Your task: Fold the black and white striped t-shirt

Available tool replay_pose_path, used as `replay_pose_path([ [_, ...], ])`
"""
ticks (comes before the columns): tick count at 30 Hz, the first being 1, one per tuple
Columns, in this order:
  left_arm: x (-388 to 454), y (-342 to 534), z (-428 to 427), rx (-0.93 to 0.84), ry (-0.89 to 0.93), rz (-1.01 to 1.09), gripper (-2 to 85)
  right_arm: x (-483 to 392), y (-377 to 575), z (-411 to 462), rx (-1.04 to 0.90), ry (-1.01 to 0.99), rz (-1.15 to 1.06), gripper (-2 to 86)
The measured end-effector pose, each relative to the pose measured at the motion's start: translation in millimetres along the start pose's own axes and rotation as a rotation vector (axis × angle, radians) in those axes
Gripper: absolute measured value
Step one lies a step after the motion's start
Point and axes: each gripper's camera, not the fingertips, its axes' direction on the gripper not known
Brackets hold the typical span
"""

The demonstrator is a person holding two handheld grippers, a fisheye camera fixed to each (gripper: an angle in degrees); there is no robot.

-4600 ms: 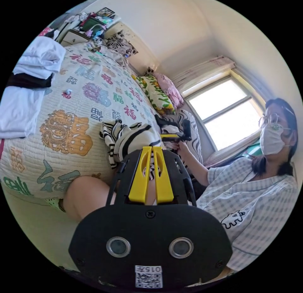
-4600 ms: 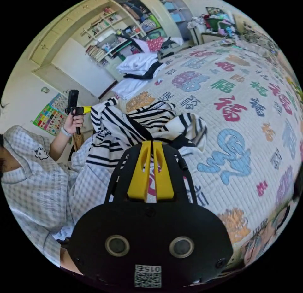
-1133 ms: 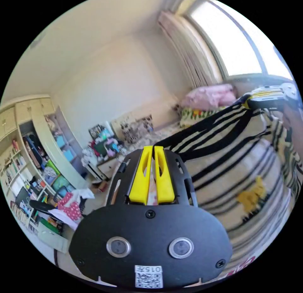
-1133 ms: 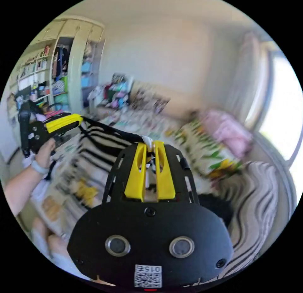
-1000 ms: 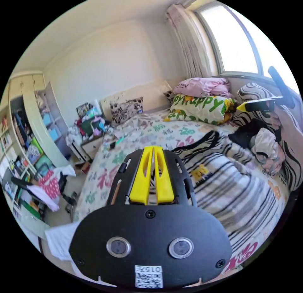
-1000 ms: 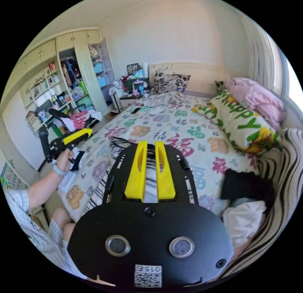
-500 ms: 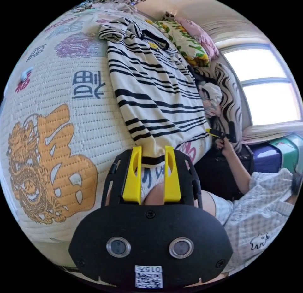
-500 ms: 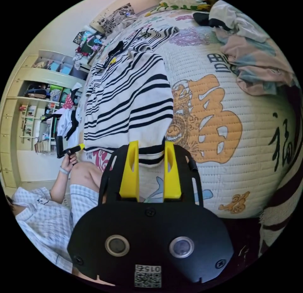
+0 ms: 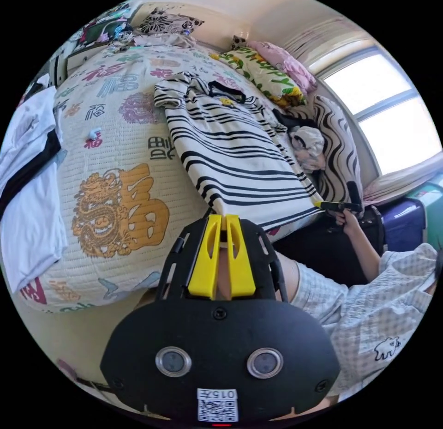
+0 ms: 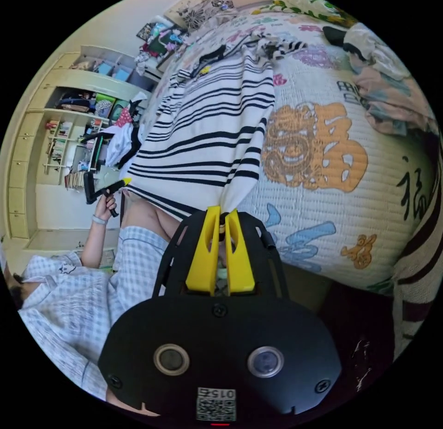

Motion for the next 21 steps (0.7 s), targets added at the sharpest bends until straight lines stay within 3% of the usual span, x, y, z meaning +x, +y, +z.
replay_pose_path([
  [5,0.2,-14.5,15.9,-0.079,-0.157,-0.037,0.7,38.3,9.7,21.1,-0.038,-0.062,0.081,1.4],
  [10,-2.7,-33.0,-3.0,-0.066,-0.186,-0.110,1.2,66.3,14.6,7.2,-0.005,-0.077,0.123,4.7],
  [14,-2.3,-45.3,-38.5,0.004,-0.276,-0.130,2.0,84.0,18.1,-32.1,0.105,-0.023,0.134,4.8],
  [21,-3.2,-106.2,-79.3,0.183,-0.248,-0.142,8.6,77.8,-29.8,-67.3,0.199,0.003,0.028,4.7],
])
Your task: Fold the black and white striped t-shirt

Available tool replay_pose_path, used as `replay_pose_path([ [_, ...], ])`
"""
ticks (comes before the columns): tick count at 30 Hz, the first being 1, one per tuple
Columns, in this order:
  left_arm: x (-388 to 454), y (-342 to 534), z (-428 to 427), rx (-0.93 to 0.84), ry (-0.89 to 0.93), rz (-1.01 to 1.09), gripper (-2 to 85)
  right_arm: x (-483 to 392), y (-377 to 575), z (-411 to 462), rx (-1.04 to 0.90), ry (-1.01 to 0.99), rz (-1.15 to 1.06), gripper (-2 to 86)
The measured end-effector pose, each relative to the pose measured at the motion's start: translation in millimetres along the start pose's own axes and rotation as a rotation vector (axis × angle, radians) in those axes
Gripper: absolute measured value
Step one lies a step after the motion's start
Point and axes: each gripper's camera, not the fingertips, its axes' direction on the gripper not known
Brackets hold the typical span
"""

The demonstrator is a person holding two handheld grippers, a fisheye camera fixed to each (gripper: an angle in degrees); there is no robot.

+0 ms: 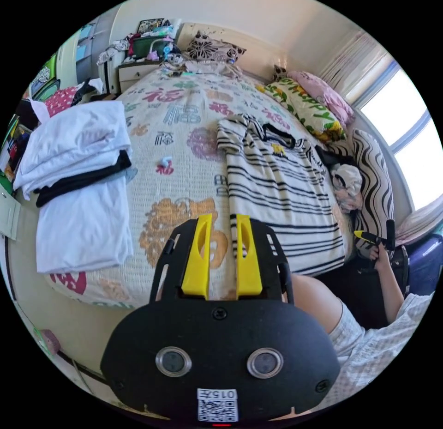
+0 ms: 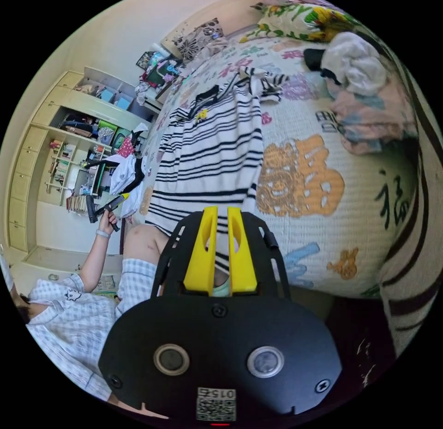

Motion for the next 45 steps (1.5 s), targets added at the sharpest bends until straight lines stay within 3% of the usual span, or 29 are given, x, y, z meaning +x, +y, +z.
replay_pose_path([
  [4,15.0,-70.7,23.2,0.046,0.008,0.023,11.4,-13.9,-44.3,16.3,-0.006,-0.054,-0.054,4.5],
  [8,51.5,-147.2,63.7,0.060,-0.096,0.162,10.6,-30.1,-88.2,50.6,-0.035,-0.146,-0.126,4.5],
  [13,79.9,-218.7,137.9,-0.196,-0.194,0.423,2.4,-41.9,-146.9,98.9,-0.144,-0.173,-0.178,4.3],
  [14,77.5,-233.6,135.2,-0.157,-0.207,0.451,1.6,-46.2,-158.3,106.1,-0.166,-0.177,-0.204,4.2],
  [16,58.4,-258.0,107.3,0.021,-0.216,0.342,1.1,-52.1,-169.9,112.7,-0.186,-0.161,-0.246,3.9],
  [17,33.7,-271.8,82.0,0.166,-0.204,0.172,0.9,-53.4,-174.4,115.9,-0.191,-0.150,-0.259,3.6],
  [20,-30.9,-285.1,45.1,0.323,-0.071,-0.205,1.3,-49.8,-179.0,124.0,-0.199,-0.188,-0.260,3.2],
  [23,-39.4,-277.2,32.3,0.341,-0.043,-0.217,6.5,-44.4,-175.5,130.6,-0.223,-0.241,-0.236,3.2],
  [28,-8.6,-250.1,33.0,0.193,-0.132,-0.074,9.4,-37.8,-154.7,118.5,-0.235,-0.250,-0.205,2.9],
  [30,-0.4,-239.8,34.5,0.145,-0.088,-0.073,9.8,-32.9,-138.7,104.3,-0.216,-0.255,-0.169,2.6],
  [37,19.9,-234.3,37.4,0.061,0.116,-0.213,10.8,-33.8,-111.4,66.3,-0.111,-0.276,-0.121,1.5],
  [45,43.5,-293.7,87.6,-0.062,0.127,-0.315,8.9,-75.3,-165.1,71.8,-0.082,-0.266,-0.219,1.6],
])
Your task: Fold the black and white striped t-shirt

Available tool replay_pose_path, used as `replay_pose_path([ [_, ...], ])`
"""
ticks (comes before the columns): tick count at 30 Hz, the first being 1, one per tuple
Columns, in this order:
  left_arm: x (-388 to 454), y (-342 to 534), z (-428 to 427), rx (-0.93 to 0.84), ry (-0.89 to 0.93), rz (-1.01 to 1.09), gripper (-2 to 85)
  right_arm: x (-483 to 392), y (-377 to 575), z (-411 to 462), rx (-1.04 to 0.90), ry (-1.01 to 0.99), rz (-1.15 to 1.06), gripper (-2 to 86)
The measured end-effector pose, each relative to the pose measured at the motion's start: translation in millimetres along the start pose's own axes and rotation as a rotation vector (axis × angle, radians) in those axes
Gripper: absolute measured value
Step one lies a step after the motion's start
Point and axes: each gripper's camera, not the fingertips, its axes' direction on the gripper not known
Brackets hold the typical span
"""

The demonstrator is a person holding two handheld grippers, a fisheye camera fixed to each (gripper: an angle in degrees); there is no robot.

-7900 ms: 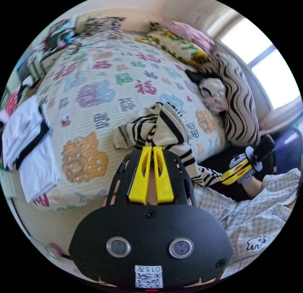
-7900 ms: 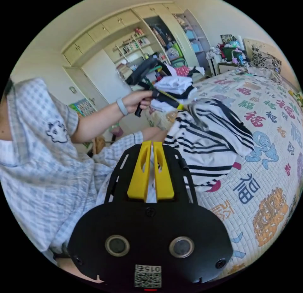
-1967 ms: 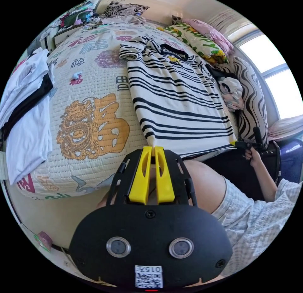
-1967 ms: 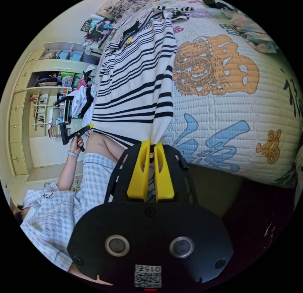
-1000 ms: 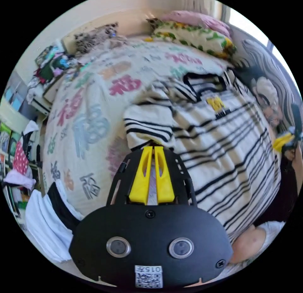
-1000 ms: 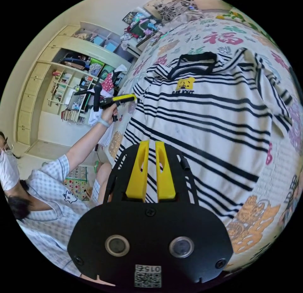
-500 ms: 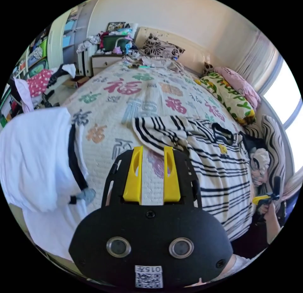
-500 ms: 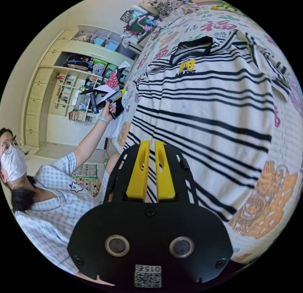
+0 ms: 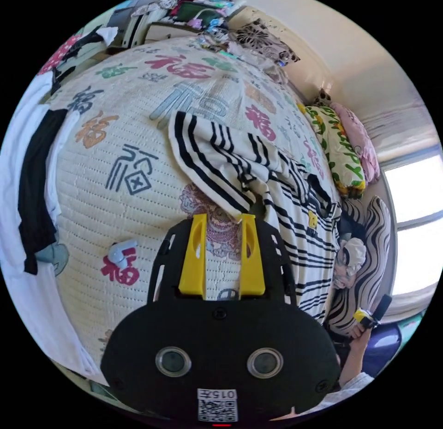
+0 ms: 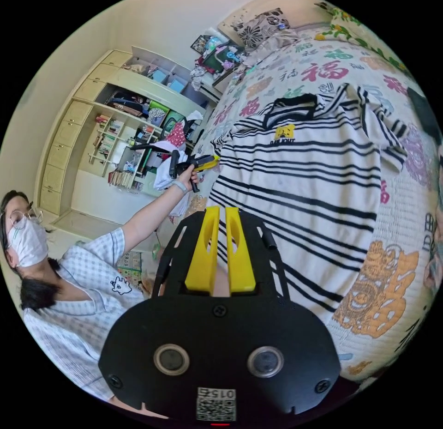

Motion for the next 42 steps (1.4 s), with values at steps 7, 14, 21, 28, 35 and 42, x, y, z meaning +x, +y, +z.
replay_pose_path([
  [7,31.6,-43.1,-29.6,0.026,-0.411,0.167,0.4,32.0,-81.4,16.4,-0.049,0.205,-0.078,4.7],
  [14,183.4,-64.9,-14.5,0.052,-0.338,0.717,10.3,60.1,-196.0,50.2,-0.104,0.565,-0.202,7.6],
  [21,301.9,-84.3,110.4,-0.112,-0.204,0.845,7.6,95.4,-275.4,103.7,-0.315,0.656,-0.158,4.8],
  [28,318.0,-140.5,110.2,0.105,-0.147,0.651,0.5,99.2,-327.2,66.9,-0.083,0.630,-0.141,0.9],
  [35,350.1,-177.7,169.2,0.025,-0.293,0.653,3.9,122.5,-388.1,93.1,-0.165,0.688,-0.071,3.0],
  [42,353.2,-173.5,144.7,0.177,-0.228,0.607,5.5,125.8,-369.1,-14.1,0.172,0.466,-0.037,6.5],
])
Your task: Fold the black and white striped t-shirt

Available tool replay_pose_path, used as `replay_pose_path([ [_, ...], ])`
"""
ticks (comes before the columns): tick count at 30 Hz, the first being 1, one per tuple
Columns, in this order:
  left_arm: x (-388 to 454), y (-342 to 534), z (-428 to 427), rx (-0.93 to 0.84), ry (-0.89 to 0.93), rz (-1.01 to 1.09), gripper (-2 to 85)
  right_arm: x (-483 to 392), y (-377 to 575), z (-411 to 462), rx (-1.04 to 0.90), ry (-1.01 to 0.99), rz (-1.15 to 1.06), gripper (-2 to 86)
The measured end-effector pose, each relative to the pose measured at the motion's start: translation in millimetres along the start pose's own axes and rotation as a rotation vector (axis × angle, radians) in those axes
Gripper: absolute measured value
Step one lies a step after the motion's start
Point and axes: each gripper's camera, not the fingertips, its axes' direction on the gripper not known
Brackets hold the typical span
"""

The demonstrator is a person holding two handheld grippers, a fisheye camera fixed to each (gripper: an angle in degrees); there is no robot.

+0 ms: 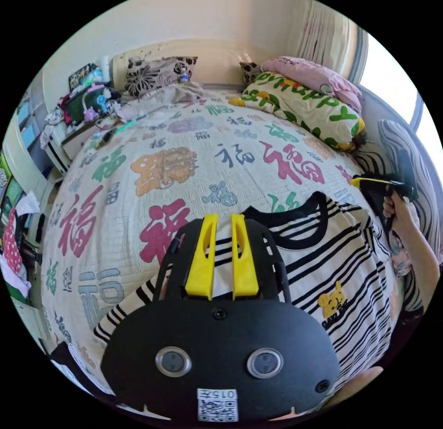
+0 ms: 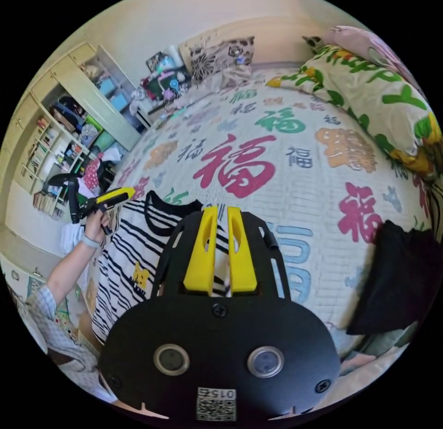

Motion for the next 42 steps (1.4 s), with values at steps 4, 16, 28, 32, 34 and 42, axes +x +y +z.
replay_pose_path([
  [4,35.2,9.1,-38.0,0.088,-0.003,0.159,6.5,6.9,29.5,-42.8,-0.096,0.028,-0.060,9.6],
  [16,291.7,50.8,9.2,-0.017,0.416,0.466,8.8,46.8,66.5,-50.3,-0.356,0.135,0.086,0.6],
  [28,345.9,31.2,103.9,-0.123,0.497,0.352,8.1,56.4,-2.9,-94.6,-0.310,0.458,0.030,-0.5],
  [32,334.4,30.8,115.3,-0.151,0.565,0.361,7.9,54.9,-4.8,-90.7,-0.264,0.867,0.119,-0.7],
  [34,324.8,34.5,113.1,-0.141,0.585,0.356,7.5,52.4,2.3,-104.4,-0.191,0.852,0.155,-0.6],
  [42,300.3,53.7,115.9,-0.150,0.722,0.257,7.3,86.2,65.7,-143.0,-0.263,0.165,0.224,5.3],
])
